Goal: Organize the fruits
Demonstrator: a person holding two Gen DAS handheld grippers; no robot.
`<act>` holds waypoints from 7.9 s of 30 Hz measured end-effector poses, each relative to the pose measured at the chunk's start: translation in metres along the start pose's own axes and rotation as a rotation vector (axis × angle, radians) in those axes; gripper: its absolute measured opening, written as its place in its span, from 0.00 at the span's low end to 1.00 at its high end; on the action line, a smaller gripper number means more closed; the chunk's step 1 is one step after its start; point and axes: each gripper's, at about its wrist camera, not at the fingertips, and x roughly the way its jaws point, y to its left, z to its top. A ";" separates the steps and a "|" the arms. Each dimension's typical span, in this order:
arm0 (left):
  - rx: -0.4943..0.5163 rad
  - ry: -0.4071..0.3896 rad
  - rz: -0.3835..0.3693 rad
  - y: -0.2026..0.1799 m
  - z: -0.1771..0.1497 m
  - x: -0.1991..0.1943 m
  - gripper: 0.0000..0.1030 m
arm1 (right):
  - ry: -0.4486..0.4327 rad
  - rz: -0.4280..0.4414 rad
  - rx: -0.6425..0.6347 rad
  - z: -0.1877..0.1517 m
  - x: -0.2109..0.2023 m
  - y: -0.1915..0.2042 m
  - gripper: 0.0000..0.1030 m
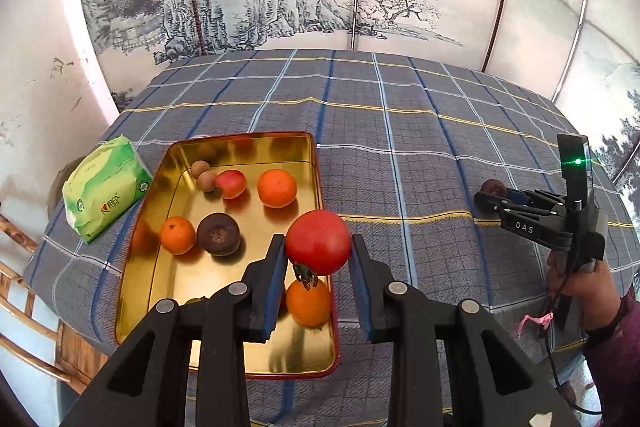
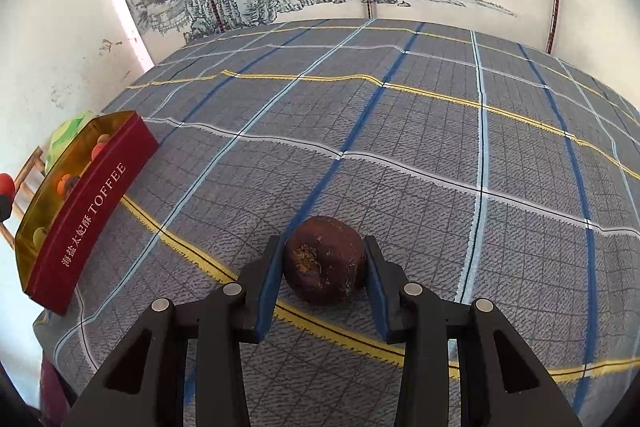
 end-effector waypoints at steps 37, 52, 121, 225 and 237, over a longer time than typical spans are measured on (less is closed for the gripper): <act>-0.064 0.022 0.036 0.038 -0.015 0.016 0.27 | 0.005 -0.027 -0.017 0.000 0.002 0.002 0.39; -0.100 0.046 0.052 0.059 -0.022 0.036 0.27 | 0.006 -0.029 -0.018 0.001 0.003 0.003 0.39; -0.105 -0.042 0.202 0.076 -0.030 0.001 0.73 | -0.061 0.126 -0.130 0.009 -0.054 0.087 0.39; -0.130 -0.614 0.255 0.048 -0.015 -0.192 1.00 | -0.636 0.175 -0.246 0.010 -0.235 0.206 0.86; -0.103 -0.627 0.319 0.034 -0.018 -0.203 1.00 | -0.687 0.155 -0.250 0.005 -0.257 0.206 0.94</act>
